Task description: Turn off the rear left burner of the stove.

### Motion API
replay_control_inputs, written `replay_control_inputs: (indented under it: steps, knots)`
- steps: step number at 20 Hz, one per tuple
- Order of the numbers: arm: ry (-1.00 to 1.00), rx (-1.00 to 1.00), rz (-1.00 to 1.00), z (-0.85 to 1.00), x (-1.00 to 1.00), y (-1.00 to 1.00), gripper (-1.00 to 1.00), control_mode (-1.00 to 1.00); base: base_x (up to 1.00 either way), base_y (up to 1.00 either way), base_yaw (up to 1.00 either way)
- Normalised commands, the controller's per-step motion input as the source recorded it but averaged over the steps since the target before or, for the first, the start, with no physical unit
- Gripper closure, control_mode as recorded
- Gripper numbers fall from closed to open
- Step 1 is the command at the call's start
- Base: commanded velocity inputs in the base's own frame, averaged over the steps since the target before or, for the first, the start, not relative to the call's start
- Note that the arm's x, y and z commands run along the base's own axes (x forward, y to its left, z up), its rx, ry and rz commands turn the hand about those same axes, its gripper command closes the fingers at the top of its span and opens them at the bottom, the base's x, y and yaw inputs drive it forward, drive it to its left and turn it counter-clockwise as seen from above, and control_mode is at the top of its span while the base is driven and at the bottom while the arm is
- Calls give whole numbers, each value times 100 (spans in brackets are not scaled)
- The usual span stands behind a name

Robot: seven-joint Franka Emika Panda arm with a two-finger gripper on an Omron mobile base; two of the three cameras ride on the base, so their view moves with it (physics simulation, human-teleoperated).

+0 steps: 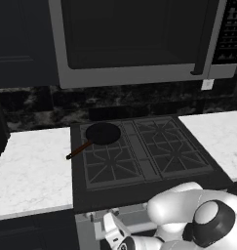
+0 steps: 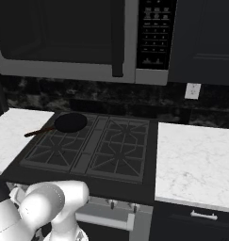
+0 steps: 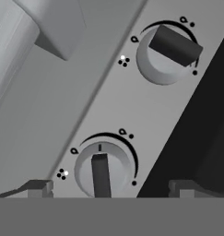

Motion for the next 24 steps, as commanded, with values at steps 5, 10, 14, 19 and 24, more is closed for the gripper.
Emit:
replay_control_inputs:
  steps: [5,10,14,19,24]
  knots:
    - [0,0,0,-14,2,12,-100,-100,0,0,0]
    - [0,0,0,0,6,0,-100,-100,0,0,0]
    - [0,0,0,-11,9,0,-100,-100,0,0,0]
    - [0,0,0,-2,29,0,-100,-100,0,0,0]
    - [0,0,0,0,33,0,-100,-100,0,0,0]
